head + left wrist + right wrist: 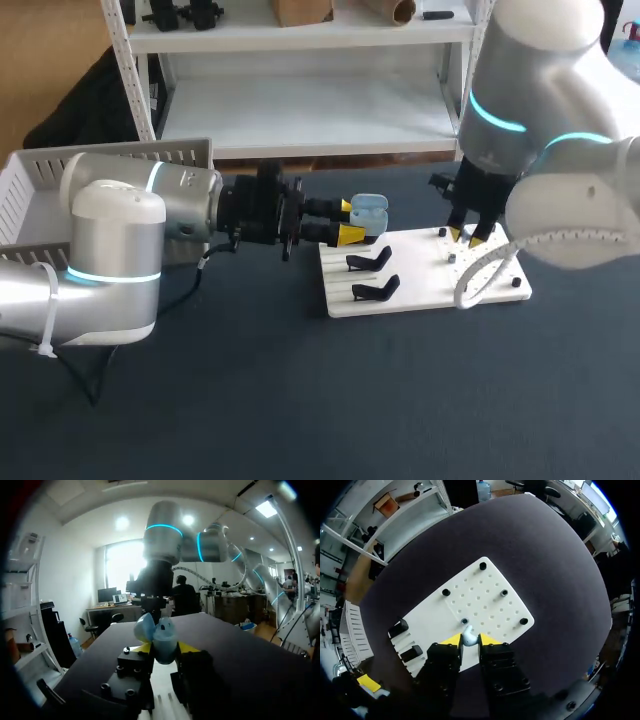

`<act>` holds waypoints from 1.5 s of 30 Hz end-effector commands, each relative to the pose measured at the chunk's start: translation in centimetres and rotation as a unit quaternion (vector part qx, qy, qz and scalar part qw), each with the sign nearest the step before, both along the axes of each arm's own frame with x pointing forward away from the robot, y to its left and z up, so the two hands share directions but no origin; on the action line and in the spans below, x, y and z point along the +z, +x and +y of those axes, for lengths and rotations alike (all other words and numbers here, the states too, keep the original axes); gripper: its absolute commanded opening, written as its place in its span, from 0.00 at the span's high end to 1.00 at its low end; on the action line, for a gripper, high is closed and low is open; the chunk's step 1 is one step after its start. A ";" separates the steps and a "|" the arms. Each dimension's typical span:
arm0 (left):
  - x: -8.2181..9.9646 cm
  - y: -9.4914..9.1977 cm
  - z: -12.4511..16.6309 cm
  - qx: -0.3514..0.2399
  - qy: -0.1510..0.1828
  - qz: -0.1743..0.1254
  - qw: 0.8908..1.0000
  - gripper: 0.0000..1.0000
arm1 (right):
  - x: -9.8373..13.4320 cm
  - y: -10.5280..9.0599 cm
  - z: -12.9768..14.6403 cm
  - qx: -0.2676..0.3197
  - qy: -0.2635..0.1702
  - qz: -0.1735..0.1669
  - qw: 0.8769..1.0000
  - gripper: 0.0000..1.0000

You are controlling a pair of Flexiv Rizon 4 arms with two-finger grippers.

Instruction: Pick up each earbud case from the left stands, insert the matching earbuds, close the lid, and place the case in the box.

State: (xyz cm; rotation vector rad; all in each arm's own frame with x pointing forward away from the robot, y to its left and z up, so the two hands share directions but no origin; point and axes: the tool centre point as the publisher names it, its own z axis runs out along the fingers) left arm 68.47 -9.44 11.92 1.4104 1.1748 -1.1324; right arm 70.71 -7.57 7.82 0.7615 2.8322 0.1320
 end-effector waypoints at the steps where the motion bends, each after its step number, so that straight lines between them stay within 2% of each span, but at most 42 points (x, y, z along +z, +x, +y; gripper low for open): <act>1: -0.1 -0.1 0.0 0.002 -0.001 -0.001 1.000 1.00 | 4.2 -1.8 -0.4 0.008 -0.001 -0.002 1.000 1.00; 9: -0.1 -0.1 0.0 0.002 -0.001 -0.001 1.000 1.00 | 12.2 -5.0 1.6 0.097 -0.008 -0.031 0.995 1.00; 14: -0.1 -0.1 0.0 0.002 -0.001 -0.001 1.000 1.00 | 14.8 -6.7 3.9 0.178 -0.004 -0.047 0.983 1.00; 19: -0.1 -0.1 0.0 0.002 -0.001 -0.001 1.000 1.00 | 14.8 -7.5 5.7 0.225 -0.003 -0.056 0.973 1.00; 31: -0.1 -0.1 0.0 0.002 -0.001 -0.001 1.000 1.00 | 14.8 -7.5 5.7 0.225 -0.003 -0.056 0.973 1.00; 36: -0.1 -0.1 0.0 0.002 -0.001 -0.001 1.000 1.00 | 14.9 -8.0 7.7 0.250 0.005 -0.062 0.966 1.00; 45: -0.1 -0.1 0.0 0.002 -0.001 -0.001 1.000 1.00 | 14.1 -7.9 11.7 0.296 -0.012 -0.056 0.954 1.00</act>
